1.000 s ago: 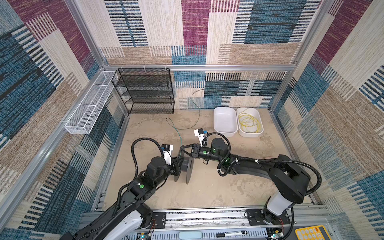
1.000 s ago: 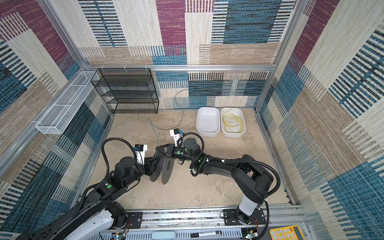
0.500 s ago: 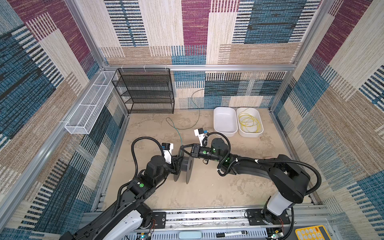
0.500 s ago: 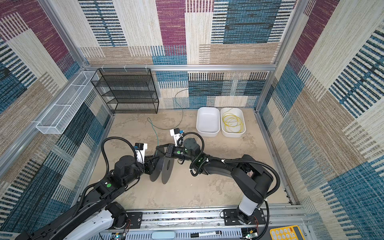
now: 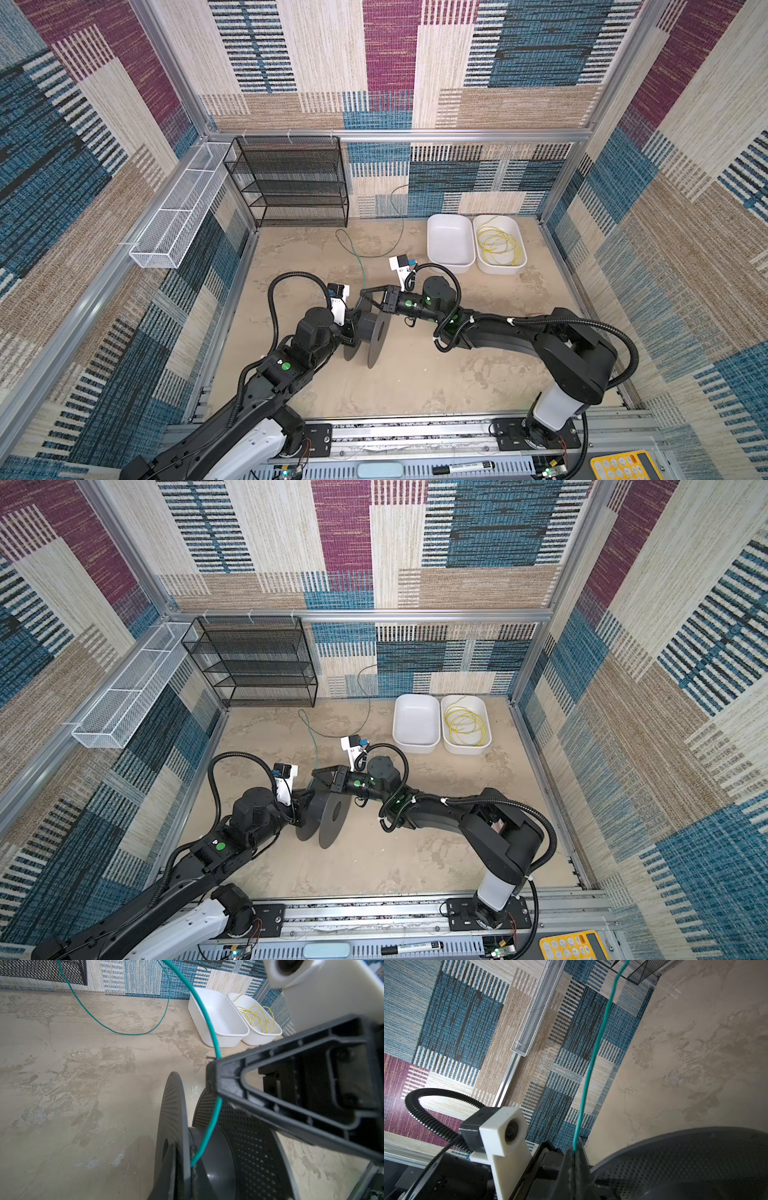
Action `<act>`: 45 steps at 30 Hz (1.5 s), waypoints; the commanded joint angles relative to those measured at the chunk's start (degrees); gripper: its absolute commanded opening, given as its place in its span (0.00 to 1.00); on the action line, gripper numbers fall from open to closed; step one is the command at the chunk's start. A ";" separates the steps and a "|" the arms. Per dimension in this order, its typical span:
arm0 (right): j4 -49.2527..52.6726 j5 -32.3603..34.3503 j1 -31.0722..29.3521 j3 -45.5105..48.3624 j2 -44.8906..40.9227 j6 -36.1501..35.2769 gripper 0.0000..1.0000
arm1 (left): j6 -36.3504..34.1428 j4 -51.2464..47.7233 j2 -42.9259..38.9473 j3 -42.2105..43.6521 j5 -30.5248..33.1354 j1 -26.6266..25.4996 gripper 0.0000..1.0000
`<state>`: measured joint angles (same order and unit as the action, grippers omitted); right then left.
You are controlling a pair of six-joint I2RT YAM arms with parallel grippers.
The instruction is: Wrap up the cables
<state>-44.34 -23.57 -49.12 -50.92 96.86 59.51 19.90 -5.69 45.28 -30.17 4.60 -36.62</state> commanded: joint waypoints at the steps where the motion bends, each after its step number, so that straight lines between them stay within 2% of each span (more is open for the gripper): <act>1: 8.74 -1.79 -0.24 0.92 0.96 -0.53 0.00 | 2.50 -0.15 0.32 -0.15 -3.74 -0.11 0.11; 5: 8.71 -1.71 -0.22 1.19 1.05 -0.53 0.00 | 2.86 0.24 -0.27 0.03 -4.09 -0.08 0.30; 8: 8.31 -2.01 -0.25 1.67 1.01 0.09 0.00 | 2.94 0.83 -0.83 0.27 -4.57 -0.07 0.39; 10: 7.46 -2.44 -0.23 2.19 0.96 1.21 0.00 | 3.22 1.91 -1.03 0.93 -4.98 -0.11 0.40; 11: 6.40 -2.85 -0.21 2.59 1.05 2.17 0.00 | 3.41 2.37 -1.07 1.20 -5.03 -0.11 0.40; 13: 4.04 -3.70 -0.26 3.28 1.30 4.04 0.00 | 3.82 2.79 -1.05 1.58 -4.91 -0.11 0.32; 20: -3.43 -6.74 -0.22 3.75 4.15 9.84 0.00 | 4.10 4.00 -1.41 2.49 -4.79 -0.09 0.25; 23: -1.98 -6.27 -0.27 3.12 4.64 9.47 0.00 | 4.03 4.29 -1.67 2.66 -4.93 -0.10 0.16; 32: 1.31 -4.87 -0.20 3.85 4.92 7.73 0.00 | 3.96 4.29 -2.83 3.18 -4.96 -0.12 0.01; 38: 5.04 -3.28 -0.21 3.54 3.57 5.24 0.00 | 3.74 3.57 -3.70 2.61 -5.24 -0.08 0.00; 40: 7.24 -2.25 -0.07 2.93 2.47 3.59 0.07 | 3.52 1.83 -3.91 1.36 -4.67 -0.03 0.00; 43: 11.16 -1.38 0.80 1.22 -0.56 0.21 0.31 | 1.67 -3.67 -3.94 -2.73 -3.45 -0.11 0.00; 45: 15.55 0.43 1.80 -0.15 -3.47 -2.81 0.41 | 0.18 -7.40 -4.14 -5.48 -2.63 -0.10 0.00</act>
<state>-43.29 -24.82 -47.94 -50.35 94.98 61.84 19.97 -14.35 41.82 -32.23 5.61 -36.56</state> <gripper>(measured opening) 0.404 0.108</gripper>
